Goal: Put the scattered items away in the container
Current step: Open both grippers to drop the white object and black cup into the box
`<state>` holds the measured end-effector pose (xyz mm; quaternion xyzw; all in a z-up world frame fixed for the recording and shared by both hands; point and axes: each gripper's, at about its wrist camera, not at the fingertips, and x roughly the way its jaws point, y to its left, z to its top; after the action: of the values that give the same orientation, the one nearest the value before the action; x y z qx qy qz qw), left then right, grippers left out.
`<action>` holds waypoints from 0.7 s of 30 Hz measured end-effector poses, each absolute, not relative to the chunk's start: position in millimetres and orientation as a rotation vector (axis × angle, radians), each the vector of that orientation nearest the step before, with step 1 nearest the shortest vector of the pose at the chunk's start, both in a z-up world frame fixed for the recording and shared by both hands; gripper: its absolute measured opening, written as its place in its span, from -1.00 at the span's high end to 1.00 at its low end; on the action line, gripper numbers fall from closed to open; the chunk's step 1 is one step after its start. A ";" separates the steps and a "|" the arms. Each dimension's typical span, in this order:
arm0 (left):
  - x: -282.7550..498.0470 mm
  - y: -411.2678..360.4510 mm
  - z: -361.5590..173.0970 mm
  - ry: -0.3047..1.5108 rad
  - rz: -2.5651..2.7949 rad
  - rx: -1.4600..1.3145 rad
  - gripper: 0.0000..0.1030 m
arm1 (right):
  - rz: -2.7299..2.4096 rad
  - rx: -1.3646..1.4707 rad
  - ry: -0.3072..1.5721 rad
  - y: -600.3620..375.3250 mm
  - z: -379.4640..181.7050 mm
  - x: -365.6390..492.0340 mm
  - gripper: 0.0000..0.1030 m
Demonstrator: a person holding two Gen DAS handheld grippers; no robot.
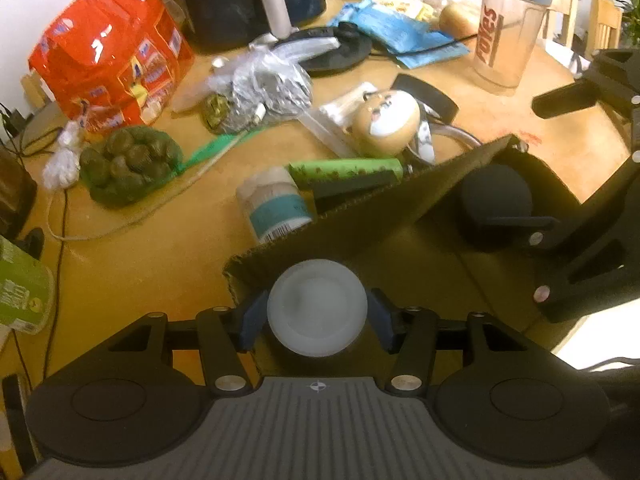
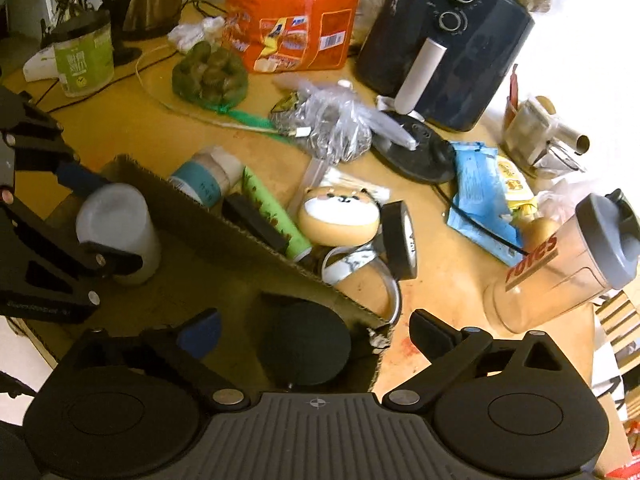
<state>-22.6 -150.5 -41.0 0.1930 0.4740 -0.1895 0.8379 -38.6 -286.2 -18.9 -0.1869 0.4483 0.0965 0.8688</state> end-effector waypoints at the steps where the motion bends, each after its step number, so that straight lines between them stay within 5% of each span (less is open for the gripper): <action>1: -22.9 -150.4 -38.7 0.985 -0.400 0.407 -0.05 | 0.196 -0.384 0.940 -288.0 -18.0 -37.4 -0.94; 8: -21.8 -160.0 -25.1 0.906 -0.337 0.516 -0.09 | 0.174 -0.342 0.951 -296.1 -15.4 -32.5 -0.94; 9: -22.1 -160.8 -24.3 0.903 -0.331 0.528 -0.16 | 0.172 -0.338 0.951 -296.8 -15.0 -32.1 -0.94; 11: -23.5 -161.6 -24.4 0.908 -0.333 0.543 -0.66 | 0.170 -0.333 0.949 -297.6 -14.3 -32.1 -0.94; 21: -23.2 -157.7 -44.5 1.000 -0.329 0.504 -0.75 | 0.140 -0.325 0.937 -302.5 -10.1 -32.3 -0.94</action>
<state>-23.2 -157.7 -44.5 0.2381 0.4721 -0.1553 0.8344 -32.3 -302.5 -10.1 -0.1557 0.4492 0.0669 0.8772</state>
